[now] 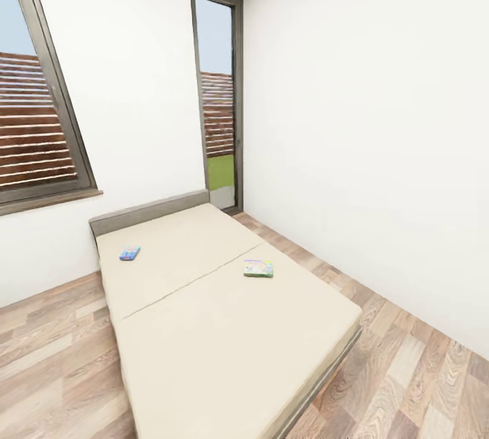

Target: Put all the toys in the child's room - the three board games (two on the bed and one on the table), the two jigsaw puzzles on the table, and the tennis ball on the table - inside the toy box on the table in the child's room.

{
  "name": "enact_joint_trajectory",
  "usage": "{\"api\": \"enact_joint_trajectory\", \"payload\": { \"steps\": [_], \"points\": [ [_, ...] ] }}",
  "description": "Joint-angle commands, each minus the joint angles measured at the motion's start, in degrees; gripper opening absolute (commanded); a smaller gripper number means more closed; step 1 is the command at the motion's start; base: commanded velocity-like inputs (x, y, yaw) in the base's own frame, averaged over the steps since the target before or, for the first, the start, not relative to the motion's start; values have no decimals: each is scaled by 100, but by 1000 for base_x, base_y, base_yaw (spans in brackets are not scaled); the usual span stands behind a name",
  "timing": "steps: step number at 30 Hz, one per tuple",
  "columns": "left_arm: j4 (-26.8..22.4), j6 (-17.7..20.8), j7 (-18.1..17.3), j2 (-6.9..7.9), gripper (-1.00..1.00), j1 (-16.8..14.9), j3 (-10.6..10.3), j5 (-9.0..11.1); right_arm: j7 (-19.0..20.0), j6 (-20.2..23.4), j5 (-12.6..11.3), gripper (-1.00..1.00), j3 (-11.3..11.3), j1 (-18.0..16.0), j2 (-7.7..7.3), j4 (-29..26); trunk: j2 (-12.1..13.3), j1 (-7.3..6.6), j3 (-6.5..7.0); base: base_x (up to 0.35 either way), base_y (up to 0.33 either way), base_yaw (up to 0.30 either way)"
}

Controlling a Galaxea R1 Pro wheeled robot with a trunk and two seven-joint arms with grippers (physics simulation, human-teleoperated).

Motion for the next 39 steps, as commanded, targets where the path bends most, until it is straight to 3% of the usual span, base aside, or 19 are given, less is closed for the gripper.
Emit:
{"api": "enact_joint_trajectory", "payload": {
  "steps": [1, 13, 39],
  "points": [
    [4, -22, -5, 2, 100, -1, -16, -2, 1, -24, -5, 100, -45, -4, 6, 11, -8, 3, -8, 0, 185, -277],
    [4, -25, 4, 2, 100, 0, -237, 6, 1, -24, -5, 100, -45, -5, 6, 36, -8, 3, -8, -46, 83, -277],
    [4, -25, 4, 11, 100, -2, -254, 7, 1, -24, -5, 100, -45, -5, 6, 36, -8, 3, -8, -64, 103, -277]
  ]
}}
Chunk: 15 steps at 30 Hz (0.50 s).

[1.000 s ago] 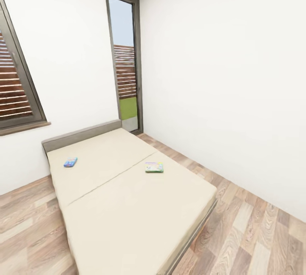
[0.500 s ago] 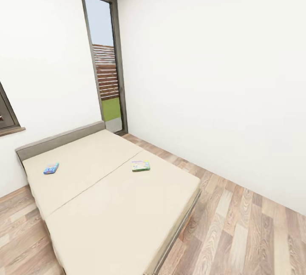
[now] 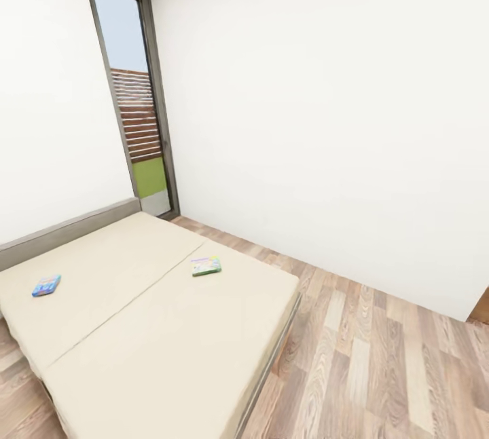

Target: Put all the toys in the child's room - the three board games (two on the bed and one on the table), the two jigsaw puzzles on the table, and the tennis ball on the table - inside the toy box on the table in the child's room.

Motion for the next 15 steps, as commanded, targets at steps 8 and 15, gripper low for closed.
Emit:
{"api": "enact_joint_trajectory", "payload": {
  "steps": [8, 15],
  "points": [
    [5, -21, 6, 0, 100, -1, -37, -1, 5, -24, -6, 100, -45, -7, 5, 4, -8, 3, -8, -1, 220, -278],
    [5, -21, 6, -5, 100, -3, -37, -1, 3, -24, -6, 100, -45, -5, 5, 4, -8, 3, -8, -86, 121, -278]
  ]
}}
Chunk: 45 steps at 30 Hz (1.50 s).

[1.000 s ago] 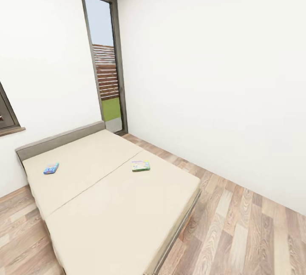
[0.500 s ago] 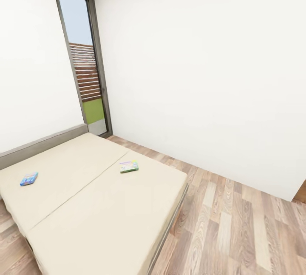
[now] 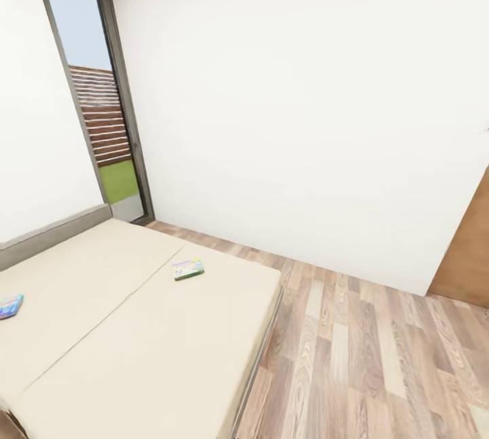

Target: Put all the toys in the child's room - the three board games (two on the bed and one on the table), the two jigsaw puzzles on the table, and the tennis ball on the table - inside the toy box on the table in the child's room.

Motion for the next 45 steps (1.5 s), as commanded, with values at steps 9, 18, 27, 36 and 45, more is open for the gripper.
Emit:
{"api": "enact_joint_trajectory", "payload": {
  "steps": [9, 18, 27, 36, 45],
  "points": [
    [5, -21, 6, 5, 100, -2, -37, -1, 5, -24, -6, 100, -45, -6, 6, 4, -9, 1, -8, -64, 98, -278],
    [5, -25, 6, 7, 100, -1, -37, -1, 7, -24, -6, 100, -45, -4, 6, 4, -9, 1, -8, -80, 157, -279],
    [5, -22, 6, 3, 100, -3, -37, -1, 8, -24, -6, 100, -45, -3, 6, 4, -9, 1, -8, -56, 147, -279],
    [5, -21, 6, 7, 100, -1, -37, -1, 7, -24, -6, 100, -41, -5, 6, 4, -9, 1, -8, -121, 105, -138],
    [5, -21, 6, 3, 100, -2, -37, -1, 7, -24, -6, 100, -41, -7, 6, 4, -9, 1, -8, -118, 90, -9]
  ]
}}
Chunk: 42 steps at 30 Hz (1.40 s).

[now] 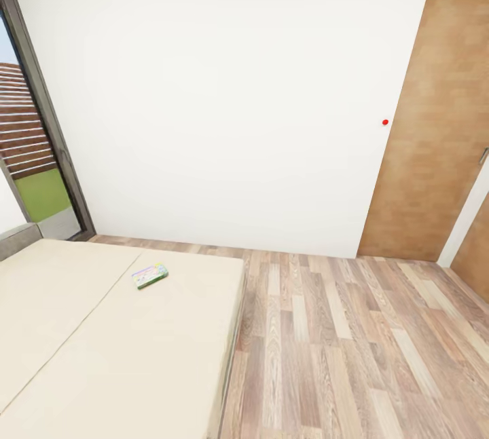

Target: Put all the toys in the child's room - the three board games (two on the bed and one on the table), the two jigsaw puzzles on the table, and the tennis ball on the table - inside the toy box on the table in the child's room.

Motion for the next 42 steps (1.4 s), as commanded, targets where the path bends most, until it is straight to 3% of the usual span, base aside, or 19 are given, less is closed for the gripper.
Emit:
{"api": "enact_joint_trajectory", "payload": {
  "steps": [1, 13, 42],
  "points": [
    [6, -22, 7, 3, 100, -4, -36, -1, 2, -23, -7, 100, -45, -3, 5, 3, -8, 2, -8, -48, 58, -1],
    [6, -22, 7, 5, 100, -5, -36, -1, 5, -23, -7, 100, -47, 1, 5, 3, -8, 2, 1, -11, 218, -22],
    [6, -13, 7, 3, 100, -4, -36, -1, 5, -23, -7, 100, -45, 0, 5, 3, -8, 2, 181, -91, 282, -185]
  ]
}}
